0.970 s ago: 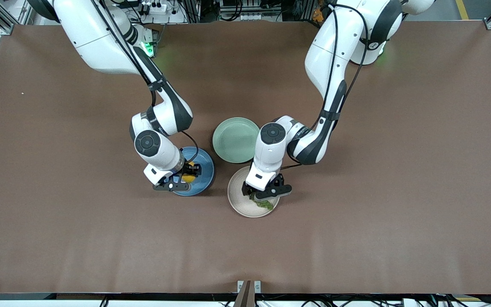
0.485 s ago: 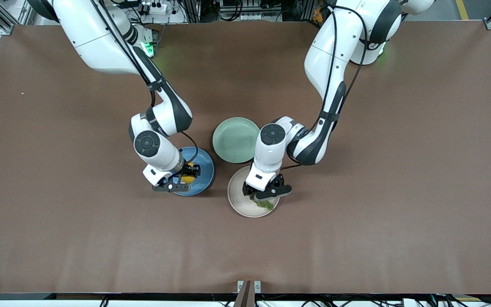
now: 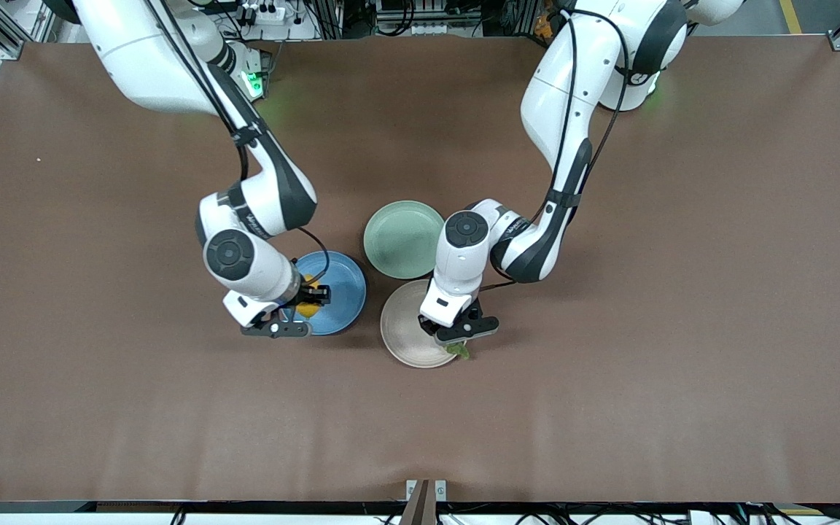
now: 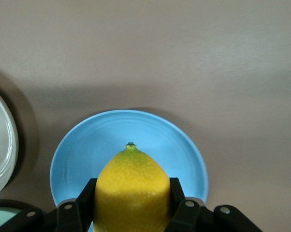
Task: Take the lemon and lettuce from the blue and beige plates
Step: 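Lift the lemon with the right gripper while the left gripper lifts lettuce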
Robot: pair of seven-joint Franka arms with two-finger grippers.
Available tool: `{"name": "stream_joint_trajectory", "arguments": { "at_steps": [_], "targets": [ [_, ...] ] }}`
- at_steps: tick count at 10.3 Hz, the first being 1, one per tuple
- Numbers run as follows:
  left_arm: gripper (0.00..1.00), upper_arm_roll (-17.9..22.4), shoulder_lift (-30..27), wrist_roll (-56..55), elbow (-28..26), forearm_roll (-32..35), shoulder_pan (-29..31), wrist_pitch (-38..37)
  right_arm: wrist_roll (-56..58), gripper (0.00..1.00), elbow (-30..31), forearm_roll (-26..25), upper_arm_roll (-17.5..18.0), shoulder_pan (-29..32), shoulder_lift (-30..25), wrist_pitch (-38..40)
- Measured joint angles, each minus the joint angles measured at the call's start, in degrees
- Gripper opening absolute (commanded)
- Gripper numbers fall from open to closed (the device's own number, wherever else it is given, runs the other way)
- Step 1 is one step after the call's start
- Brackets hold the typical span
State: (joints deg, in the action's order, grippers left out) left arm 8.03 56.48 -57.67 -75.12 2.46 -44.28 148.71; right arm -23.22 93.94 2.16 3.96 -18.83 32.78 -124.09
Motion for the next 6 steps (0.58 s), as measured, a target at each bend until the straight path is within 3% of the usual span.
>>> {"name": "stream_joint_trajectory", "arguments": {
  "at_steps": [6],
  "targets": [
    [0.00,0.26,-2.33,0.00,0.59,0.00,0.11,-3.64,15.95,0.20,0.57,0.00,-3.13,7.78,-5.68,7.90]
  ]
}}
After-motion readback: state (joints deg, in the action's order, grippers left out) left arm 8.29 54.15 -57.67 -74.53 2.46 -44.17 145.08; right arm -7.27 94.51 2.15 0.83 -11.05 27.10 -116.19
